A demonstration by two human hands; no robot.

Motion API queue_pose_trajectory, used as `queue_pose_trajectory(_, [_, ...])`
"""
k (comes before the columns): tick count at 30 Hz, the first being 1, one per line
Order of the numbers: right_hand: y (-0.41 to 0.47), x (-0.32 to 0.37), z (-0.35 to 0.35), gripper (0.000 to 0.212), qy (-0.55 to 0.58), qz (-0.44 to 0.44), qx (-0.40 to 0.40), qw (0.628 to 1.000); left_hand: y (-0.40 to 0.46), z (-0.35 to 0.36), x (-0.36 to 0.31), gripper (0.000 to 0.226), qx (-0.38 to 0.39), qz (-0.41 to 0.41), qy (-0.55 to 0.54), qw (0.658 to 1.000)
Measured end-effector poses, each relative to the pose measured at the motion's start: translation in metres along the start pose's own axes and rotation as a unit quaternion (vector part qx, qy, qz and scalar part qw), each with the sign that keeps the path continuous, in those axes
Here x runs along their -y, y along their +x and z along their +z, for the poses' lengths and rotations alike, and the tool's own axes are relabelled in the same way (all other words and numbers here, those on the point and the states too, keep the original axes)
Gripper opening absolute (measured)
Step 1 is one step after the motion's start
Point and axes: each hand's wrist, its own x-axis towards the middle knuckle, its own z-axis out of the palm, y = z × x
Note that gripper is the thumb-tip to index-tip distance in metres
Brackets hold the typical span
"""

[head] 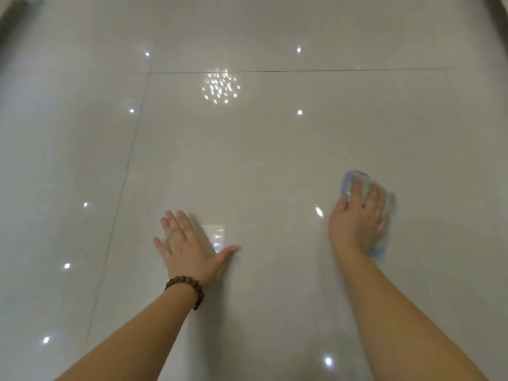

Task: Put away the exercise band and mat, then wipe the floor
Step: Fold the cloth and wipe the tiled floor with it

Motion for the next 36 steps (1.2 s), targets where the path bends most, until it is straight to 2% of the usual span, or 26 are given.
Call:
queue_pose_trajectory(1, [-0.014,0.023,0.004,0.053,0.004,0.037,0.000,0.999,0.005,-0.003,0.011,0.146,0.009,-0.019,0.009,1.000])
queue_pose_trajectory(2, [-0.033,0.048,0.011,0.055,0.004,-0.014,0.005,1.000,0.009,-0.004,0.019,0.149,0.021,-0.030,0.011,0.999])
queue_pose_trajectory(3, [-0.054,0.069,0.020,0.055,0.000,-0.130,0.019,0.991,0.013,-0.003,0.025,0.152,0.036,-0.034,0.009,0.999])
queue_pose_trajectory(4, [-0.073,0.085,0.028,0.054,0.000,-0.271,0.046,0.961,0.016,-0.002,0.029,0.154,0.052,-0.034,0.009,0.998])
queue_pose_trajectory(6, [-0.075,0.091,0.035,0.051,-0.015,-0.498,0.131,0.857,0.022,0.003,0.034,0.157,0.080,-0.033,0.023,0.996])
queue_pose_trajectory(7, [-0.050,0.087,0.036,0.049,-0.027,-0.562,0.151,0.813,0.025,0.004,0.036,0.158,0.094,-0.031,0.029,0.995])
queue_pose_trajectory(8, [-0.016,0.079,0.037,0.048,-0.040,-0.578,0.138,0.804,0.026,0.004,0.038,0.159,0.109,-0.027,0.033,0.993])
queue_pose_trajectory(9, [0.019,0.073,0.036,0.050,-0.061,-0.531,0.120,0.837,0.027,0.001,0.040,0.159,0.123,-0.021,0.037,0.991])
queue_pose_trajectory(11, [0.077,0.068,0.027,0.051,-0.075,-0.289,0.097,0.949,0.028,-0.002,0.042,0.157,0.144,-0.012,0.048,0.988])
queue_pose_trajectory(12, [0.087,0.076,0.025,0.051,-0.050,-0.167,0.081,0.981,0.029,-0.003,0.042,0.155,0.152,-0.011,0.051,0.987])
queue_pose_trajectory(13, [0.077,0.095,0.028,0.051,-0.042,-0.105,0.075,0.991,0.030,-0.004,0.042,0.154,0.160,-0.014,0.052,0.986])
queue_pose_trajectory(14, [0.052,0.117,0.034,0.051,-0.040,-0.123,0.071,0.989,0.030,-0.005,0.041,0.154,0.165,-0.017,0.050,0.985])
queue_pose_trajectory(15, [0.018,0.135,0.045,0.052,-0.030,-0.210,0.064,0.975,0.030,-0.006,0.040,0.154,0.167,-0.019,0.049,0.985])
queue_pose_trajectory(16, [-0.020,0.149,0.052,0.052,-0.013,-0.332,0.074,0.940,0.030,-0.006,0.040,0.154,0.167,-0.021,0.048,0.985])
queue_pose_trajectory(18, [-0.077,0.155,0.051,0.050,-0.020,-0.549,0.151,0.821,0.030,-0.006,0.040,0.154,0.171,-0.025,0.044,0.984])
queue_pose_trajectory(19, [-0.072,0.156,0.051,0.049,-0.034,-0.615,0.173,0.769,0.031,-0.006,0.040,0.154,0.171,-0.024,0.044,0.984])
queue_pose_trajectory(20, [-0.047,0.159,0.056,0.049,-0.045,-0.637,0.173,0.750,0.030,-0.006,0.040,0.155,0.172,-0.022,0.045,0.984])
queue_pose_trajectory(21, [-0.017,0.166,0.062,0.050,-0.061,-0.598,0.163,0.782,0.030,-0.006,0.041,0.155,0.175,-0.020,0.043,0.983])
queue_pose_trajectory(23, [0.038,0.189,0.064,0.050,-0.066,-0.408,0.151,0.898,0.032,-0.004,0.043,0.156,0.180,-0.016,0.028,0.983])
queue_pose_trajectory(24, [0.049,0.200,0.067,0.050,-0.051,-0.318,0.151,0.935,0.033,-0.004,0.043,0.157,0.181,-0.014,0.020,0.983])
queue_pose_trajectory(25, [0.040,0.211,0.071,0.050,-0.044,-0.276,0.150,0.948,0.033,-0.004,0.044,0.157,0.180,-0.011,0.013,0.983])
queue_pose_trajectory(27, [-0.014,0.219,0.073,0.054,-0.058,-0.351,0.142,0.924,0.030,-0.005,0.045,0.154,0.175,0.001,-0.005,0.985])
queue_pose_trajectory(29, [-0.075,0.195,0.065,0.057,-0.033,-0.488,0.165,0.857,0.025,-0.010,0.054,0.143,0.139,0.002,-0.034,0.990])
queue_pose_trajectory(31, [-0.108,0.171,0.054,0.055,-0.025,-0.546,0.207,0.811,0.031,-0.025,0.082,0.139,0.075,-0.056,-0.060,0.994])
queue_pose_trajectory(34, [-0.098,0.180,0.058,0.054,-0.029,-0.558,0.212,0.802,0.061,-0.052,0.132,0.152,0.051,-0.199,-0.126,0.971])
queue_pose_trajectory(36, [-0.085,0.214,0.074,0.053,-0.043,-0.551,0.203,0.808,0.081,-0.058,0.147,0.159,0.091,-0.223,-0.128,0.962])
